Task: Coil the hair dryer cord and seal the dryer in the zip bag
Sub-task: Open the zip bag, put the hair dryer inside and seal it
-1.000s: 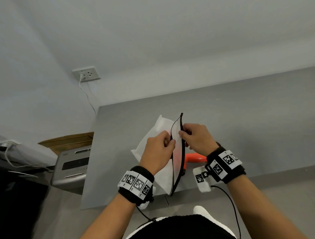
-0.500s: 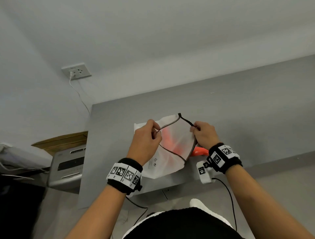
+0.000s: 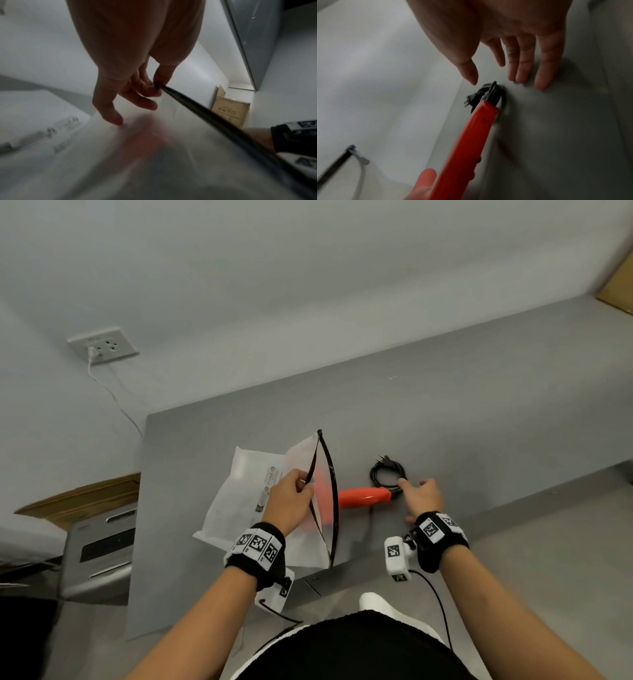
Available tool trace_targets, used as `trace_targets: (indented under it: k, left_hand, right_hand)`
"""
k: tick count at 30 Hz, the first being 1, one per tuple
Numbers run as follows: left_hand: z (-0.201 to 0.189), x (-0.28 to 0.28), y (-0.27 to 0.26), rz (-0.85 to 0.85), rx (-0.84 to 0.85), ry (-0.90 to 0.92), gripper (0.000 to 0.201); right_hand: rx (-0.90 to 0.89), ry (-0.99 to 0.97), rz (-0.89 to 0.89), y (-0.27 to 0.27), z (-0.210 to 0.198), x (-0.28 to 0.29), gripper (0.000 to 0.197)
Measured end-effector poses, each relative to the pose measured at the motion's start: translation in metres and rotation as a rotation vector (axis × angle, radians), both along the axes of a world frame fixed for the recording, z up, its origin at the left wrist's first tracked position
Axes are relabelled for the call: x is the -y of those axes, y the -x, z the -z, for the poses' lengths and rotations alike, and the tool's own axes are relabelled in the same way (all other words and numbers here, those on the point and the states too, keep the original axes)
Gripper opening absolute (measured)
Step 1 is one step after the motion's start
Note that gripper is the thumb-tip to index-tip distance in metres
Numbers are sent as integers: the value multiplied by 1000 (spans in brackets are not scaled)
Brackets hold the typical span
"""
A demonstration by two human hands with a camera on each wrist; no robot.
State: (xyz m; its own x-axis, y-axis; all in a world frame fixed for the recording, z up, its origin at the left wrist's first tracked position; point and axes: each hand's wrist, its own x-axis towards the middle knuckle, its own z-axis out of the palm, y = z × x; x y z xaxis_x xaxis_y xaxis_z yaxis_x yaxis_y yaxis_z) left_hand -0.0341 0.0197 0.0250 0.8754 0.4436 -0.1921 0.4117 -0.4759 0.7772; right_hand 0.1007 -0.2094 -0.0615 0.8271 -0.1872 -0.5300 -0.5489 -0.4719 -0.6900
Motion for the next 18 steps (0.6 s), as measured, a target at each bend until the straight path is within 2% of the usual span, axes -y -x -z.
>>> trace_targets:
  k: [4,7,9,11,13,16,18]
  left_hand:
    - [8,6,-3,35,-22,-11,23]
    - [8,4,-7,46,-39,-24,27]
    - [10,2,-7,65,-58,-40,27]
    - [12,2,-6,67,-64,-54,27]
    - [12,2,-4,65,-68,-54,29]
    - [11,2,-4,80,-74,-51,30]
    - [12,2,-3,84,-79,-48,30]
  right_hand:
    - [-94,-210,0,-3,7,-16,55]
    - [-142,-396,52,-10,4,-25,26]
    - [-174,-432,40,-13,4,-30,11]
    - [-160,-410,25,-12,2,-35,18]
    - [-132,-340,7,-14,3,-41,35]
    - [-24,-154,-17,-23,-2,-51,58]
    - [59,4,-68,-33,-8,-56,60]
